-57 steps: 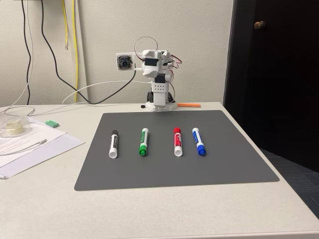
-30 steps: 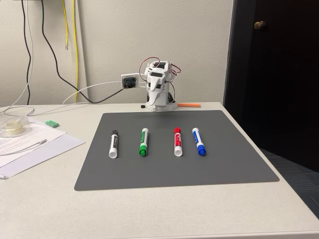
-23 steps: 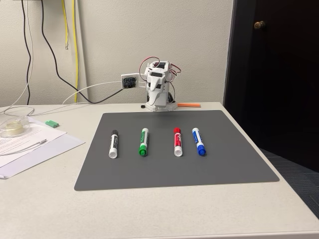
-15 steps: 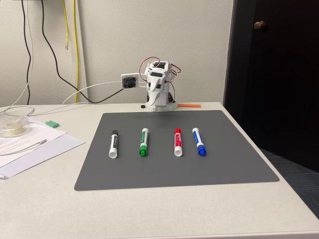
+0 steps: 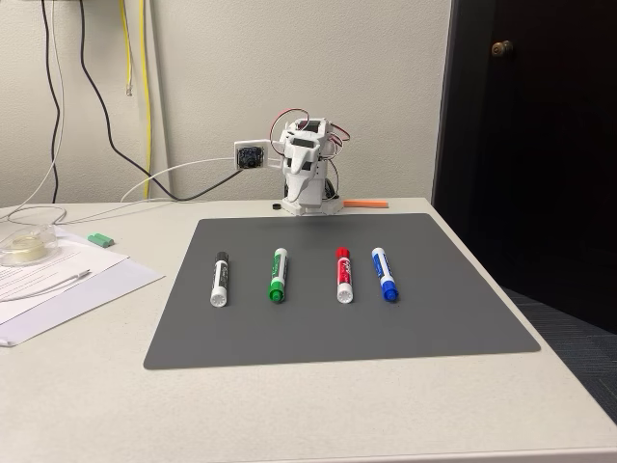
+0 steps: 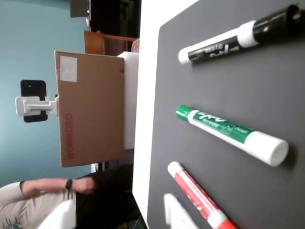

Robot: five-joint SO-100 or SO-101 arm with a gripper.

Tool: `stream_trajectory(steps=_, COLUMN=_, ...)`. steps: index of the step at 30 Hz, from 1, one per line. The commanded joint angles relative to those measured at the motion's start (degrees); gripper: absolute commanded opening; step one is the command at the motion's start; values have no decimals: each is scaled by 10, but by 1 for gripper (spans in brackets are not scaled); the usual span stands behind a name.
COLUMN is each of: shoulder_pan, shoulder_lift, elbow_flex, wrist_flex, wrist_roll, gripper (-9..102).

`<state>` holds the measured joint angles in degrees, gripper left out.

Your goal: Pick up the black marker.

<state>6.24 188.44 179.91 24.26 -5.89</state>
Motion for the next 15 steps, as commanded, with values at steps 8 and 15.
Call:
stream_trajectory(steps=8, shoulder_pan=-3, shoulder_lift=4, elbow_flex=-4, wrist_flex=-2, wrist_roll=-3, gripper=29)
stream_trajectory(steps=15, shoulder_pan=-4, shoulder_lift=4, elbow_flex=-4, wrist_flex=7, wrist_roll=-3, gripper=29)
